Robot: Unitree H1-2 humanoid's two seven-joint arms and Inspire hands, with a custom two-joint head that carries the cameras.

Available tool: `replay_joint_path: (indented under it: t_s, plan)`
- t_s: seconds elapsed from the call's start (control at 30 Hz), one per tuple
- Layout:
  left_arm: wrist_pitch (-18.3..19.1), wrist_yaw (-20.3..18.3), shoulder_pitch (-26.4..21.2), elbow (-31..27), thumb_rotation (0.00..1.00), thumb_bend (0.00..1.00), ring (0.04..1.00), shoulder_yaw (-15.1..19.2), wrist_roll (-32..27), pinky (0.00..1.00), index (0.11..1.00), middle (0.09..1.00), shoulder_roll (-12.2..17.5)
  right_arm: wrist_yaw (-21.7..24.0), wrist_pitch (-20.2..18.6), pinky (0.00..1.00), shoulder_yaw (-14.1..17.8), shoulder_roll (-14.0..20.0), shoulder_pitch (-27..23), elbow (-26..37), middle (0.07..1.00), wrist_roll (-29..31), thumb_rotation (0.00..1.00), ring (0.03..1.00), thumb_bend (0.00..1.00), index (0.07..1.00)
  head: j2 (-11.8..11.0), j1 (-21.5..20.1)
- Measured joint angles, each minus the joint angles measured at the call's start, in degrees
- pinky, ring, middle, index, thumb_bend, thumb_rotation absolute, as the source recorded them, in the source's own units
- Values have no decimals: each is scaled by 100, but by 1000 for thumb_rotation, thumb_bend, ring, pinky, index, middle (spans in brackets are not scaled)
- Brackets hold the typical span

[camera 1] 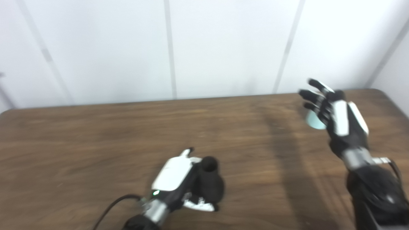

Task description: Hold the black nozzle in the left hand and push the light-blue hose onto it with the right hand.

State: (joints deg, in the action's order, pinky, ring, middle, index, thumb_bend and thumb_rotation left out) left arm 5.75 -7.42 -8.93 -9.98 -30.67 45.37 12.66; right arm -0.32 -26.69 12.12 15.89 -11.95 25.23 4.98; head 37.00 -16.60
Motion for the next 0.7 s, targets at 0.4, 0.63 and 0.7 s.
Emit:
replay_joint_path:
  t_s: [0.4, 0.63, 0.7]
  plan:
    - [-245, 35, 29, 13, 0, 521, 741, 32, -104, 1000, 495, 486, 120, 146, -64, 801, -562, 905, -360, -402, 829, -1684, 558, 845, 761, 812, -97, -536]
    - [-290, 34, 48, 5, 0, 521, 729, 66, -148, 1000, 494, 486, 171, 529, -61, 841, -1043, 1613, -1148, -1236, 847, -2995, 346, 907, 910, 814, -141, -818]
    - [-331, 34, 47, 6, 0, 521, 728, 68, -157, 1000, 494, 486, 185, 691, -61, 843, -1245, 1722, -1389, -1558, 858, -3228, 320, 925, 922, 817, -141, -845]
